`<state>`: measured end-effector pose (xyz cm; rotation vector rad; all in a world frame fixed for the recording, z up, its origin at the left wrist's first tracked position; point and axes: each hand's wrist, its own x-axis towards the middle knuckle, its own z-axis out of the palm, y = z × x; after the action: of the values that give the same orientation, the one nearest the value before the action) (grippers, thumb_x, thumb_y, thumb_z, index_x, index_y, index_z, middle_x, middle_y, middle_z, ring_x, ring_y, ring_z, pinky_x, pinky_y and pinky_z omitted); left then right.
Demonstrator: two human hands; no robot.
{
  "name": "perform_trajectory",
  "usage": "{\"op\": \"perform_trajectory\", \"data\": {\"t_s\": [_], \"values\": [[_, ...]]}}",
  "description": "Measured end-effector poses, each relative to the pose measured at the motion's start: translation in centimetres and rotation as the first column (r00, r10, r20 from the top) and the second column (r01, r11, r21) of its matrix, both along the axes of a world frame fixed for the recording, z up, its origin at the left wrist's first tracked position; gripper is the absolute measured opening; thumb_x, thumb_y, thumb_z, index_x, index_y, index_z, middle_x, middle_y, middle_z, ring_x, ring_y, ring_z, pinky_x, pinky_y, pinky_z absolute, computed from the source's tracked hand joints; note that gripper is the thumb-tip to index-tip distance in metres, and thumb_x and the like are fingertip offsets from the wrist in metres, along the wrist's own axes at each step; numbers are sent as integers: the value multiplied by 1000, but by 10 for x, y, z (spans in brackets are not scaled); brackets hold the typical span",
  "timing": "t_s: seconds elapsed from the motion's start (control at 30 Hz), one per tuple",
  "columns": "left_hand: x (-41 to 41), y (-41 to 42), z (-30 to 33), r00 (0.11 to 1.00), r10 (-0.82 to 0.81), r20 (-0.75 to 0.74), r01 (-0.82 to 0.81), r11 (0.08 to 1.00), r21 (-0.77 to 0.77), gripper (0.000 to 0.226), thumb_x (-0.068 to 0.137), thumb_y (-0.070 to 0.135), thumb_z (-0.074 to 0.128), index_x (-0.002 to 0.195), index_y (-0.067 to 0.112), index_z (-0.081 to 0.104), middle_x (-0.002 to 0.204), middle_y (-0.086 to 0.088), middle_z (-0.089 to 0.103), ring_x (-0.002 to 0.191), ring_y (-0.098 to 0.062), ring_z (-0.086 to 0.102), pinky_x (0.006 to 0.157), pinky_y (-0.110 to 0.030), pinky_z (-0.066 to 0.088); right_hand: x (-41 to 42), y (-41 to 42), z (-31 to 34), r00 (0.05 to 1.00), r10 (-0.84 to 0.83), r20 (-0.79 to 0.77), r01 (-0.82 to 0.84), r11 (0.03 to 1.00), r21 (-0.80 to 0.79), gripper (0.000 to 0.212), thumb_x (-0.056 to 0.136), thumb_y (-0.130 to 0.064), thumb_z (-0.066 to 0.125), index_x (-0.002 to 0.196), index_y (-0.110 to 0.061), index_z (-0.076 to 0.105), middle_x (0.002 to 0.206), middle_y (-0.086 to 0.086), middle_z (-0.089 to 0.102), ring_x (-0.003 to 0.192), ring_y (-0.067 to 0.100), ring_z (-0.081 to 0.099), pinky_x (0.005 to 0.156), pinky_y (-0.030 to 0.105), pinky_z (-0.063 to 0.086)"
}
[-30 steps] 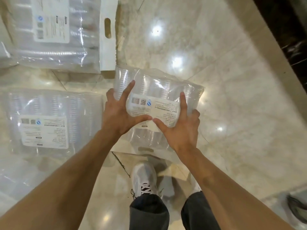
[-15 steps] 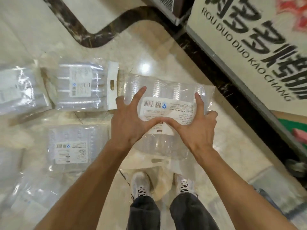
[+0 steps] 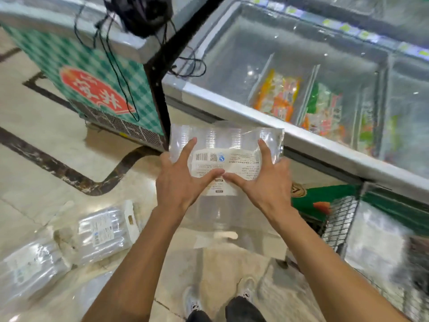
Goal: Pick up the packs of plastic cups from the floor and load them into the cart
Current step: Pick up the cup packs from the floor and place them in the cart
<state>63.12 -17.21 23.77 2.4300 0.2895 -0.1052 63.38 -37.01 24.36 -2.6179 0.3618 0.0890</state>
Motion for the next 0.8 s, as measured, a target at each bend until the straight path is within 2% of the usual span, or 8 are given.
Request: {"op": "perform_trajectory", "data": {"t_s": [0.1, 0.2, 0.3, 0.4, 0.6, 0.7, 0.8], "values": [[-4, -52, 75, 997, -76, 30, 77, 997, -15, 105, 59, 98, 59, 151, 64, 23, 144, -16, 41, 126, -38, 55, 102, -46, 51, -21, -52, 79, 994, -92, 63, 93, 996, -13, 126, 55, -101, 58, 160, -47, 14, 129, 22, 43, 120, 42, 46, 102, 50, 44], [-9, -107, 136, 981, -170, 95, 172, 985, -6, 105, 57, 101, 57, 150, 65, 22, 143, -17, 44, 128, -37, 54, 103, -50, 50, -46, -104, 140, 973, -196, 122, 197, 980, 3, 126, 53, -98, 62, 159, -48, 16, 141, 24, 37, 129, 46, 44, 105, 53, 45], [-20, -170, 179, 961, -237, 145, 240, 971, 0, 105, 58, 101, 57, 150, 64, 23, 146, -16, 41, 126, -40, 55, 102, -51, 49, -70, -166, 185, 951, -261, 167, 265, 964, -3, 127, 51, -100, 60, 158, -48, 15, 149, 25, 32, 136, 46, 39, 108, 57, 44], [-37, -237, 208, 934, -299, 197, 304, 953, 1, 106, 56, 103, 55, 150, 64, 23, 146, -18, 39, 125, -41, 56, 101, -51, 50, -98, -232, 216, 932, -305, 197, 311, 950, -2, 125, 52, -99, 62, 158, -49, 15, 144, 24, 35, 133, 46, 40, 106, 57, 45], [-87, -372, 236, 877, -423, 226, 421, 905, 61, 104, 61, 98, 58, 152, 59, 27, 151, -19, 34, 124, -42, 57, 100, -49, 50, -171, -358, 234, 880, -419, 225, 426, 905, 20, 126, 52, -99, 62, 158, -48, 16, 138, 24, 37, 123, 47, 46, 102, 56, 47], [-110, -426, 230, 858, -476, 194, 470, 879, 80, 101, 66, 93, 62, 154, 56, 28, 158, -19, 27, 135, -42, 49, 104, -49, 47, -203, -407, 229, 870, -455, 192, 462, 887, 7, 127, 54, -97, 63, 159, -45, 16, 141, 25, 34, 125, 48, 45, 102, 54, 46], [-122, -467, 209, 846, -513, 141, 506, 858, 84, 103, 63, 99, 56, 153, 59, 25, 160, -21, 25, 135, -45, 50, 102, -52, 50, -222, -444, 213, 863, -487, 139, 491, 871, 2, 127, 53, -96, 64, 160, -46, 16, 143, 25, 33, 127, 48, 45, 104, 55, 45]]}}
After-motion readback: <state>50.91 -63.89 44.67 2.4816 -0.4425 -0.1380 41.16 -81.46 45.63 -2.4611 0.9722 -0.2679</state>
